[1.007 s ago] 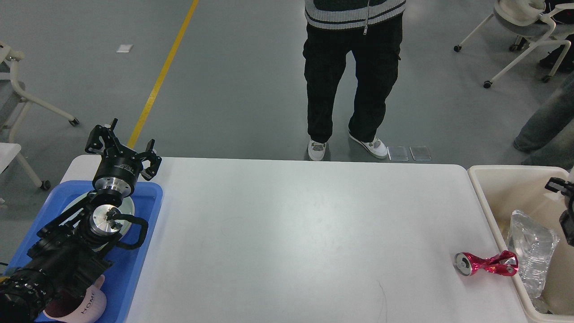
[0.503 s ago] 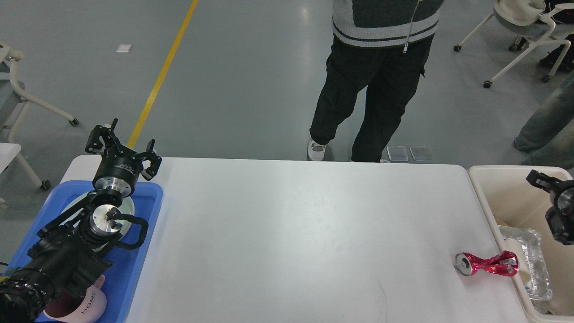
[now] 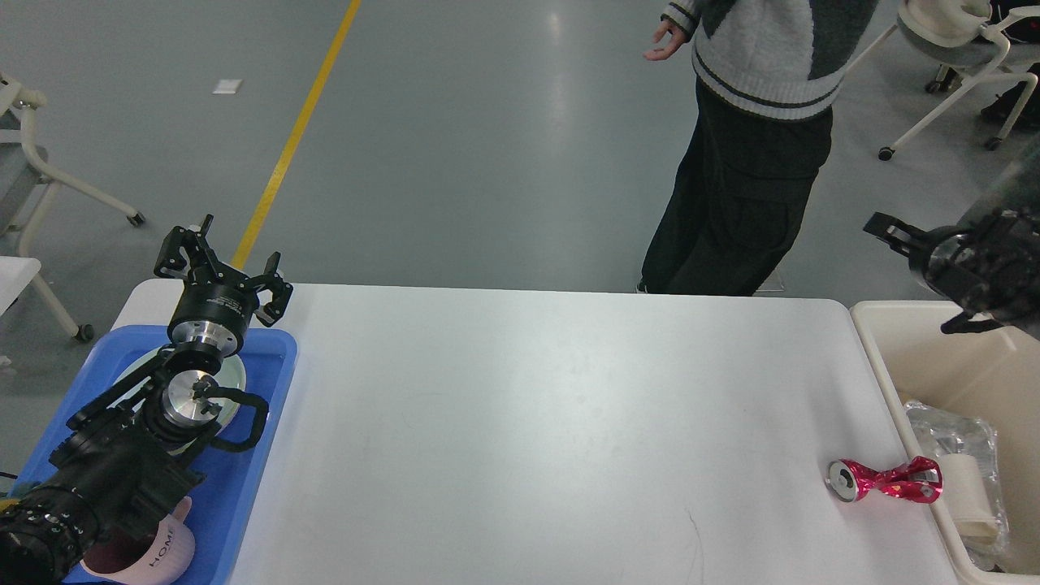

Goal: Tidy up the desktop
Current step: 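Move the right gripper down to the red can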

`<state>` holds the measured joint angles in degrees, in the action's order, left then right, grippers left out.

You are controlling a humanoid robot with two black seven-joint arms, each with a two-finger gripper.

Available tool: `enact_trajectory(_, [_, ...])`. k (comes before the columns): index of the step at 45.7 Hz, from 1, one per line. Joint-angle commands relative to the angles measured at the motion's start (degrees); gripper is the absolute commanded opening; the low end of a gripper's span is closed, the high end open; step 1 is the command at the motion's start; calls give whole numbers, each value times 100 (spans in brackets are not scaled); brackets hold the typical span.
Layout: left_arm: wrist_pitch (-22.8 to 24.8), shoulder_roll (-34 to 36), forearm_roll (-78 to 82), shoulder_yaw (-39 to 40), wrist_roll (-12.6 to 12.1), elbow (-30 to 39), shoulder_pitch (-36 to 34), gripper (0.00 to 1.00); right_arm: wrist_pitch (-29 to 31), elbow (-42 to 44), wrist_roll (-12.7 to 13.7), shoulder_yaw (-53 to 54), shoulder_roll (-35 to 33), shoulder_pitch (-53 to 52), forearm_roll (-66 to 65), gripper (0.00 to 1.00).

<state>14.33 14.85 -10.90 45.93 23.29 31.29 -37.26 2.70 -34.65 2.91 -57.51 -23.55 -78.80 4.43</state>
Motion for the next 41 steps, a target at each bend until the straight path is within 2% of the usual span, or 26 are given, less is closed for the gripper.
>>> enact_trajectory(1, [0,0,0,-5,0,0,0,96,3,-2174,-27,73,-150,-1355,-4,100])
enact_trajectory(5, [0,0,0,4,0,0,0,96,-6,-3353,-71,108,-159,-2094,5,100])
enact_trajectory(13, [0,0,0,-5,0,0,0,96,29,-5366,-615,108,-176,-3404,58,100])
enact_trajectory(16, [0,0,0,-5,0,0,0,96,38,-5780,-704,91,-159,-3651,58,100])
enact_trajectory(24, [0,0,0,4,0,9,0,96,47,-5412,-704,-365,-176,-3240,-135,100])
enact_trajectory(29, [0,0,0,4,0,0,0,96,21,-4973,-704,-963,-238,-2870,-863,100])
enact_trajectory(34, [0,0,0,-5,0,0,0,96,-23,-4350,-704,-1298,-606,-2212,-1664,100])
enact_trajectory(41, [0,0,0,4,0,0,0,96,-41,-3628,-704,-1219,-1046,-1218,-1744,100])
